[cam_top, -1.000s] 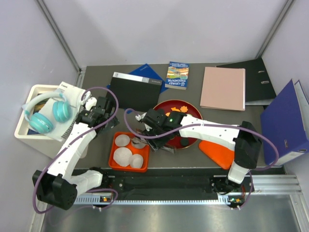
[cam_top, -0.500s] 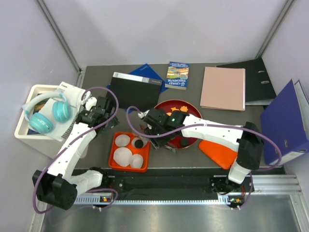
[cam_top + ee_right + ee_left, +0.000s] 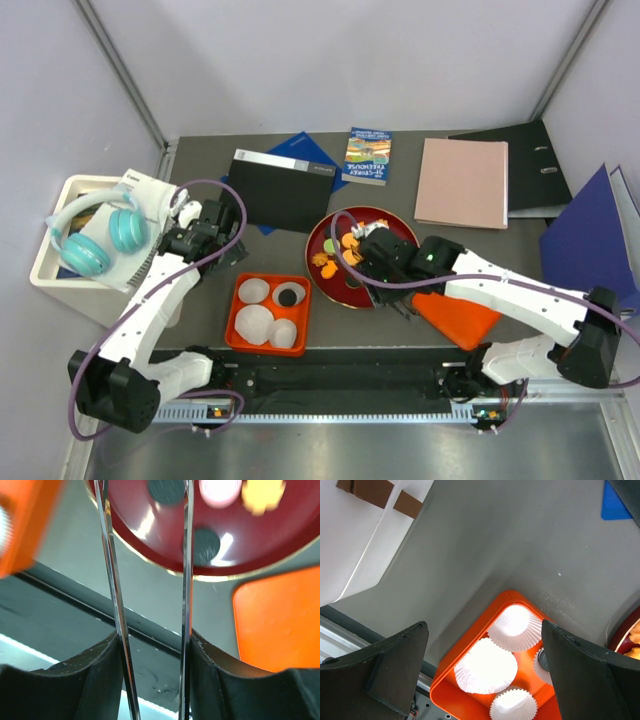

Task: Pack the cookies

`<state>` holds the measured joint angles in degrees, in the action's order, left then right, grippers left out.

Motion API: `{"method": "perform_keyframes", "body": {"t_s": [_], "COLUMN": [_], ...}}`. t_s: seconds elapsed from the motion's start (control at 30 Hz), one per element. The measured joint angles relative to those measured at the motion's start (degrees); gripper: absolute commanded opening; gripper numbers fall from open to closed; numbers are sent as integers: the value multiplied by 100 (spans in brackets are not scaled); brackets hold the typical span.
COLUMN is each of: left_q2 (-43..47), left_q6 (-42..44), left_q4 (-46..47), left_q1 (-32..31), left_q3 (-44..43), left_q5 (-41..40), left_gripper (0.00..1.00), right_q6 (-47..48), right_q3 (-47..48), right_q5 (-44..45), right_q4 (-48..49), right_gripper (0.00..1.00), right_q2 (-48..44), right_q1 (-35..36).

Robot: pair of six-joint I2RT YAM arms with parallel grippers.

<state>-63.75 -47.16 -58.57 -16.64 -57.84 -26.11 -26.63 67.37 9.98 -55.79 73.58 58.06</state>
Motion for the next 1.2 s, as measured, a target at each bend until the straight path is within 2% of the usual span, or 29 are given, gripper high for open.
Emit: {"method": "perform_keyframes", "body": {"t_s": [0.17,0.6,1.0,1.2], "left_q2": [-61,-68,-136,-168], "left_q6": [37,63,68,68], "left_q4": [28,33,33,35], "left_q1": [-13,-72,-146,-162], "left_q3": [33,35,35,35], "left_q5": [81,114,111,109], "left_gripper": [99,99,99,99], "right_q6": [-151,-197,-199,-201], "right_q3": [-568,-614,-916,-1073], "right_q5": [-13,-20,-48,-61], "right_q4": [-44,341,452,450], "right_gripper": [48,47,46,48], "right_q2": [90,588,614,614], "right_q1": [0,0,-28,-55]}}
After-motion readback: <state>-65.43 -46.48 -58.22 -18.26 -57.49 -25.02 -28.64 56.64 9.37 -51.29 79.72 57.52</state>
